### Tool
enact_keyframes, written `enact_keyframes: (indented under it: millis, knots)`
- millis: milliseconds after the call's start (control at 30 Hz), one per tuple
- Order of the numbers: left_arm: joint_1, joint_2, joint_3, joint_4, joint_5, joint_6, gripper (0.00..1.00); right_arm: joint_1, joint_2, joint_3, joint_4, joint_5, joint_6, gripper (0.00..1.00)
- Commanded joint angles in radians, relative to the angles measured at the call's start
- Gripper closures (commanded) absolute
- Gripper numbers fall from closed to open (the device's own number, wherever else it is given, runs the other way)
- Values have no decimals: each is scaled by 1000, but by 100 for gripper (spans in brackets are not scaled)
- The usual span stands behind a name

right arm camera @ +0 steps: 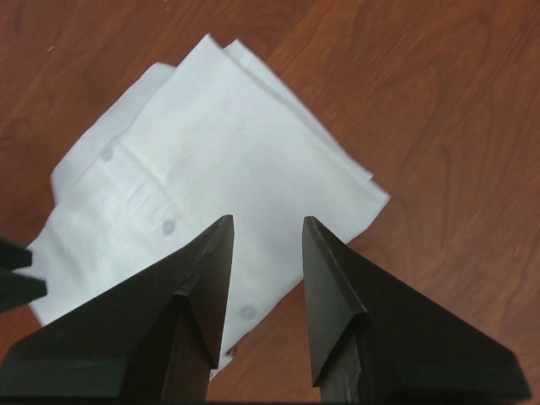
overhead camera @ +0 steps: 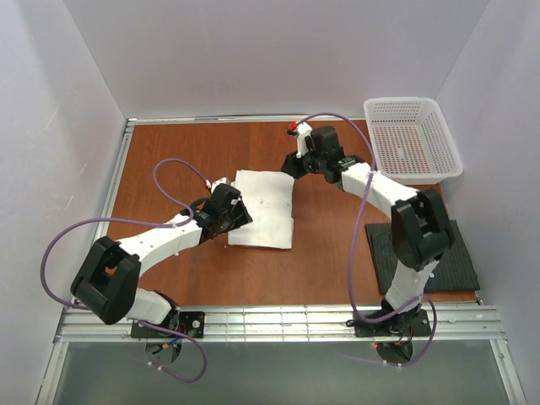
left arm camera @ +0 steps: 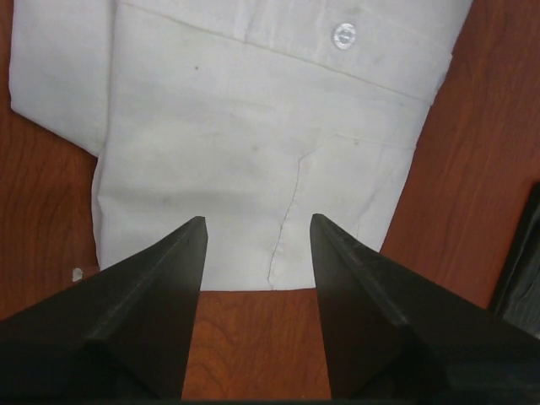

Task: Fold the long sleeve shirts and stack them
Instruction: Fold the shirt

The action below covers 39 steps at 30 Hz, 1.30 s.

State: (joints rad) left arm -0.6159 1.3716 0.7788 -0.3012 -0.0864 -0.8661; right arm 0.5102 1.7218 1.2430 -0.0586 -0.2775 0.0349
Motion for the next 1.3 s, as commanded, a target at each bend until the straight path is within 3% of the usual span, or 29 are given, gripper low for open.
enact_keyframes:
  millis: [0, 200, 367, 667, 867, 1000, 1100, 1167, 1267]
  knots:
    - [-1, 52, -6, -50, -6, -24, 57, -1, 125, 151, -83, 54, -104, 69]
    - [1, 113, -13, -62, -65, -4, 63, 1, 353, 317, -116, 47, -153, 69]
    - [39, 176, 11, -99, -81, 36, 63, 1, 400, 270, -130, 60, -148, 69]
    - [179, 299, 154, -188, -127, 232, 56, 40, 205, -108, -132, 159, -2, 70]
    - [284, 400, 355, -210, -246, 386, 47, 192, 70, -329, -61, 117, 325, 70]
    - [318, 513, 531, -168, -292, 486, 42, 338, 12, -312, -18, 116, 437, 68]
    - [308, 512, 620, -144, -231, 536, 35, 343, -74, -290, -20, 156, 454, 62]
    - [277, 434, 585, -110, -227, 590, 29, 327, -131, -295, -26, 208, 438, 51]
    - [117, 305, 481, -47, -292, 663, 17, 228, -253, -341, -46, 207, 413, 35]
